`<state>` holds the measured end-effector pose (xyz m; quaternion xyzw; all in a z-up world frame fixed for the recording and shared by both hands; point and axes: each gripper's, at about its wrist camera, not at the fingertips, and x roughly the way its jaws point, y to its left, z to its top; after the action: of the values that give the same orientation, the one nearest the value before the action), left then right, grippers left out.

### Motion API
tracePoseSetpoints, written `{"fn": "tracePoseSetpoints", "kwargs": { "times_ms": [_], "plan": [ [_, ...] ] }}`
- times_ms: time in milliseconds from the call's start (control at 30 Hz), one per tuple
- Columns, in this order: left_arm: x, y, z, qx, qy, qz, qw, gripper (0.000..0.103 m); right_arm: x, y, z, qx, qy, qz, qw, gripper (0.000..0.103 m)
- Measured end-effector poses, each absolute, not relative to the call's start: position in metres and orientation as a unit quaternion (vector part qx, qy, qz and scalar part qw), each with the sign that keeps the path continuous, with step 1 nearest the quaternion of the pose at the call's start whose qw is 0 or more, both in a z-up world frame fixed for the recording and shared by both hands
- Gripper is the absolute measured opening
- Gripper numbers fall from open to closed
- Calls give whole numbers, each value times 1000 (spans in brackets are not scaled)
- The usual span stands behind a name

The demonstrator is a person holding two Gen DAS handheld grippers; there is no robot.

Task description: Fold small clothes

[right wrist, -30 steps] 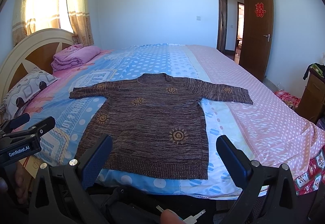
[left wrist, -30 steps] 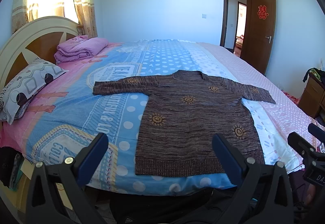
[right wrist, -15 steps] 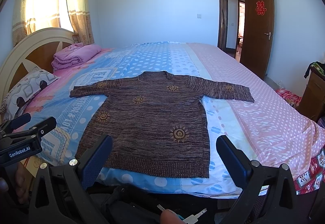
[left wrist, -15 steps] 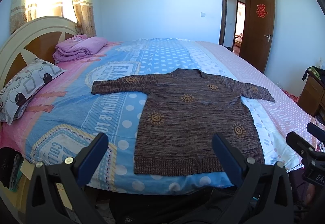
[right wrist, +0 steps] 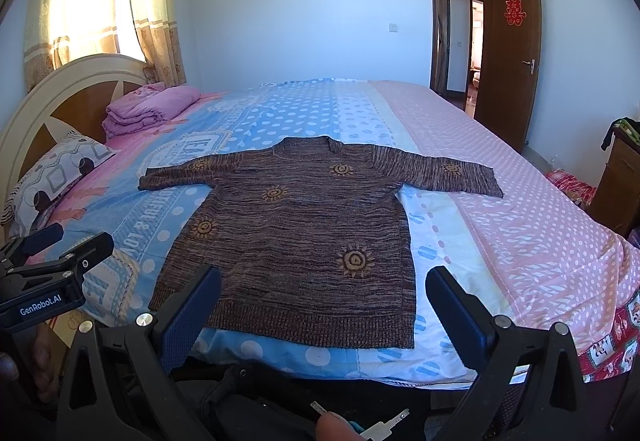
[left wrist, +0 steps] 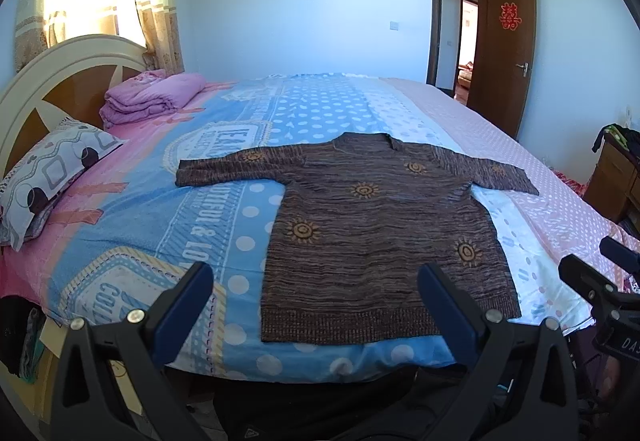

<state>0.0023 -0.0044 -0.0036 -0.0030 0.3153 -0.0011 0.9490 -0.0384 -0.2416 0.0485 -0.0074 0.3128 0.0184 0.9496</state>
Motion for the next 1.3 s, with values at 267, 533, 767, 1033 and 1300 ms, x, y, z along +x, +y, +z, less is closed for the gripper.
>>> {"fn": "tracePoseSetpoints", "kwargs": {
  "times_ms": [267, 533, 767, 1033, 1300],
  "plan": [
    [4, -6, -6, -1, 321, -5, 947, 103, -37, -242, 46, -7, 318, 21, 948, 102],
    [21, -5, -12, 5, 328, -22, 945, 103, -23, -255, 36, 20, 323, 42, 945, 102],
    [74, -2, -22, 44, 331, 2, 942, 103, 33, -295, 5, 17, 367, 33, 930, 102],
    [166, -6, -48, 90, 348, 32, 932, 103, 118, -378, -20, 26, 380, -44, 924, 102],
    [259, -8, -75, 96, 360, 63, 926, 103, 216, -491, -44, 95, 420, -135, 893, 101]
  ]
}}
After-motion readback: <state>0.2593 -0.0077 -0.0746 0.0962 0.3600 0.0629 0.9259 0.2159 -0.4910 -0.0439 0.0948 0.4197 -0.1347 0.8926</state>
